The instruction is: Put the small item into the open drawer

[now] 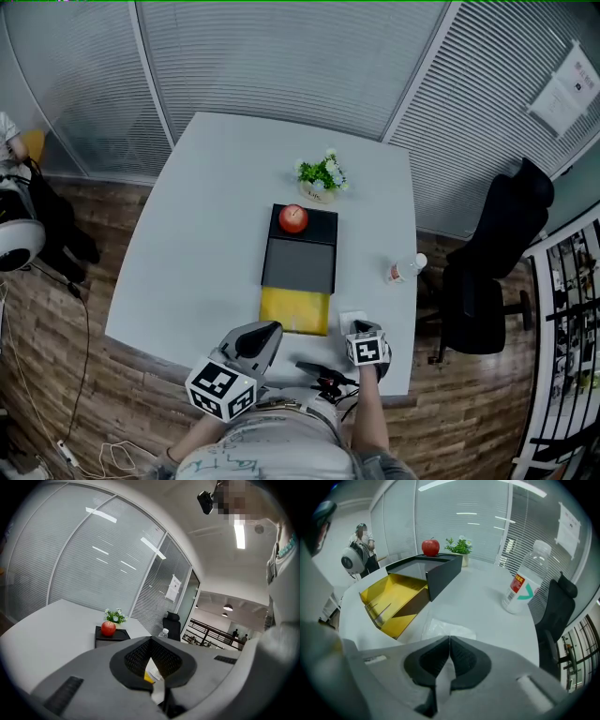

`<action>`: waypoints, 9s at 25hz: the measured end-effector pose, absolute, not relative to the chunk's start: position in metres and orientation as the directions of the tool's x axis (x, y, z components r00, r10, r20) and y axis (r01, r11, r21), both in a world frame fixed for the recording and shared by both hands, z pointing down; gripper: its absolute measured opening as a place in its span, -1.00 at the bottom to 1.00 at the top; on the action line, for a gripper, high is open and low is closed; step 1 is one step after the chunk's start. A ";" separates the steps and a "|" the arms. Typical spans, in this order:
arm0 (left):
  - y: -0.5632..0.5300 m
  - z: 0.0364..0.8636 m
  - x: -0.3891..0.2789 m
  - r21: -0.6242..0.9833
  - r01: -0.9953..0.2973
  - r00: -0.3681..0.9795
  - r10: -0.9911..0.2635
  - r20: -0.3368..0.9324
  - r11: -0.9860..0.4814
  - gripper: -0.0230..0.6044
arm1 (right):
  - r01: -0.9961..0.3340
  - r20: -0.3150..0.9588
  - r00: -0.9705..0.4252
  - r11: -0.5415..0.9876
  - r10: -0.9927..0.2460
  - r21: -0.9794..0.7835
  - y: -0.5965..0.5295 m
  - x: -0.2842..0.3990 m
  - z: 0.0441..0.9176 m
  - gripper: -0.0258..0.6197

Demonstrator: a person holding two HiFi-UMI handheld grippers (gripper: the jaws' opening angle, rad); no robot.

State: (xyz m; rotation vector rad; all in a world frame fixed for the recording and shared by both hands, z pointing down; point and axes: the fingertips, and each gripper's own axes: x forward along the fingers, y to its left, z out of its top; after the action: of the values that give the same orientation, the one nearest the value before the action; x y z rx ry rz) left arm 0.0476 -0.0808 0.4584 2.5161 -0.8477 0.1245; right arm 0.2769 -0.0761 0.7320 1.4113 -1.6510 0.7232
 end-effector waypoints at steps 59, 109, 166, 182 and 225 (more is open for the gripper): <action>-0.076 0.463 0.052 0.423 -0.510 0.860 -0.457 0.227 -0.749 -0.94 | -0.930 0.758 -0.151 0.350 -0.635 0.108 -0.095 0.209 0.546 -0.91; -0.085 0.475 -0.026 0.446 -0.647 0.755 -0.601 0.264 -0.618 -0.94 | -0.829 0.904 -0.290 0.554 -0.315 -0.073 -0.137 0.095 0.710 -0.91; -0.079 0.463 0.002 0.448 -0.584 0.803 -0.561 0.199 -0.677 -0.94 | -0.722 0.935 -0.261 0.692 -0.240 -0.023 -0.141 0.080 0.736 -0.48; -0.079 0.460 0.001 0.443 -0.591 0.798 -0.569 0.198 -0.674 -0.94 | -0.724 0.905 -0.306 0.690 -0.295 -0.020 -0.139 0.079 0.702 -0.30; -0.080 0.470 0.006 0.456 -0.574 0.813 -0.539 0.220 -0.680 -0.94 | -0.600 0.693 -0.511 0.788 -0.508 0.135 -0.088 0.051 0.558 -0.91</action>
State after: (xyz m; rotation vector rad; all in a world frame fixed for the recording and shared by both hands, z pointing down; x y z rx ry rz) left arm 0.0055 -0.0800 0.4695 2.4803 -0.8228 0.0919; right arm 0.0512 -0.0879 0.5578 0.8169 -2.2173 0.1564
